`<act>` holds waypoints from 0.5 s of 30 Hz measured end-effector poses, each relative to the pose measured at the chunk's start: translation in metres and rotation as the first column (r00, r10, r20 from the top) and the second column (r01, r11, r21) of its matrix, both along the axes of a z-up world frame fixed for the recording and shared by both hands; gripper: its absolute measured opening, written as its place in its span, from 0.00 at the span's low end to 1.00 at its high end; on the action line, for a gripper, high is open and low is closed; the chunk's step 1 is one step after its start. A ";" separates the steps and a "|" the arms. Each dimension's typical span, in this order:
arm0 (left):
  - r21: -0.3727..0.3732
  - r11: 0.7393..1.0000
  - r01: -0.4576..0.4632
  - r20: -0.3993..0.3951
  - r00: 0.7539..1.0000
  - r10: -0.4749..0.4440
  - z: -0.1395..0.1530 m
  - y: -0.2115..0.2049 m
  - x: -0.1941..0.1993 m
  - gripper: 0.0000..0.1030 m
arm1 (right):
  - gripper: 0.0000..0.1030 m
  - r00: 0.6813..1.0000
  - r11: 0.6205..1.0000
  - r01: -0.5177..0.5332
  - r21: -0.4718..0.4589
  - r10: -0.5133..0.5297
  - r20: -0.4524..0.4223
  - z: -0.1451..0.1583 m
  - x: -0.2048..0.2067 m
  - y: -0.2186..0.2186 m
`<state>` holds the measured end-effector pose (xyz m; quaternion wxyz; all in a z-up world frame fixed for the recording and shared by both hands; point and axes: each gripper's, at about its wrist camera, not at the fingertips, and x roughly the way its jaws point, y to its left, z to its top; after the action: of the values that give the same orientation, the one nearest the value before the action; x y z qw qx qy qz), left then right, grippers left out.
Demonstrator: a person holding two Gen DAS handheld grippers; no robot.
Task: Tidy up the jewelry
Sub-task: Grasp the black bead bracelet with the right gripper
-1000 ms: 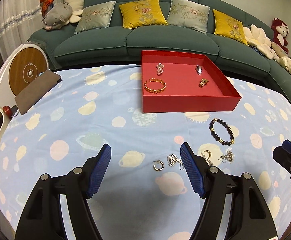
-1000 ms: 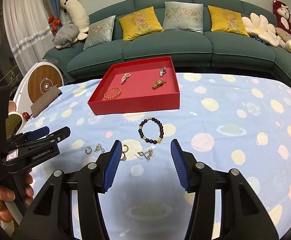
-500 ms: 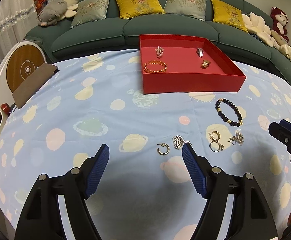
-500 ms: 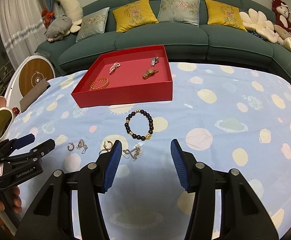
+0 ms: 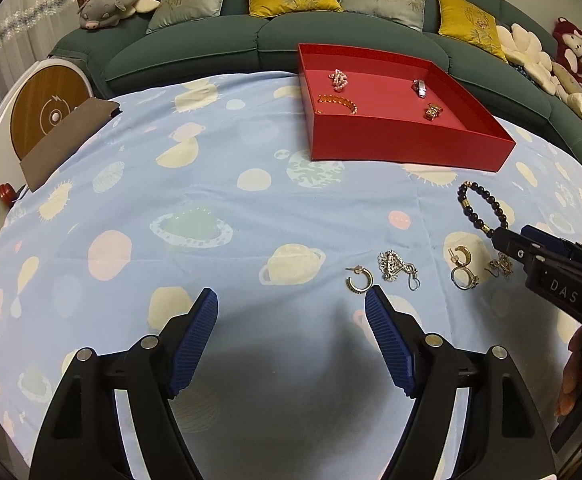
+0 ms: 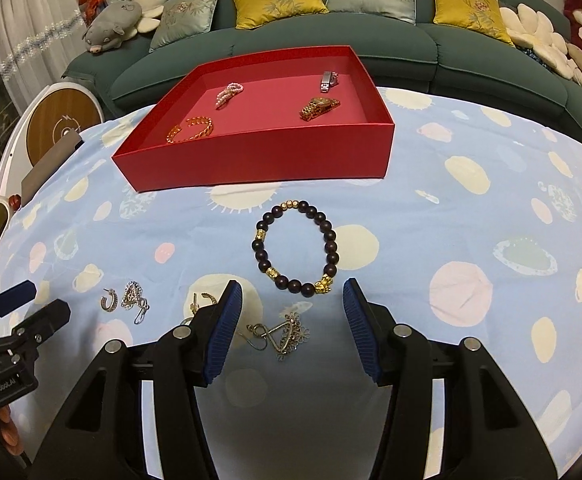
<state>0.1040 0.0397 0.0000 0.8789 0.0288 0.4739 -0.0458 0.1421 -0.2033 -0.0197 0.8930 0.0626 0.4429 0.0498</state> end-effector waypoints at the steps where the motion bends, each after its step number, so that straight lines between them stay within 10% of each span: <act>1: -0.004 1.000 0.007 -0.003 1.000 -0.007 -0.002 0.001 -0.001 0.71 | 0.49 1.000 1.000 -0.002 0.004 0.002 0.001 0.000 0.001 0.001; 15: -0.036 0.999 0.031 -0.018 0.999 -0.031 -0.011 0.011 -0.002 0.71 | 0.33 0.995 0.989 -0.099 -0.109 0.102 0.022 -0.001 0.017 0.033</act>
<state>0.1021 0.0507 -0.0112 0.8740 0.0199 0.4806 -0.0683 0.1595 -0.1702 -0.0209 0.8974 -0.0087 0.4353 0.0716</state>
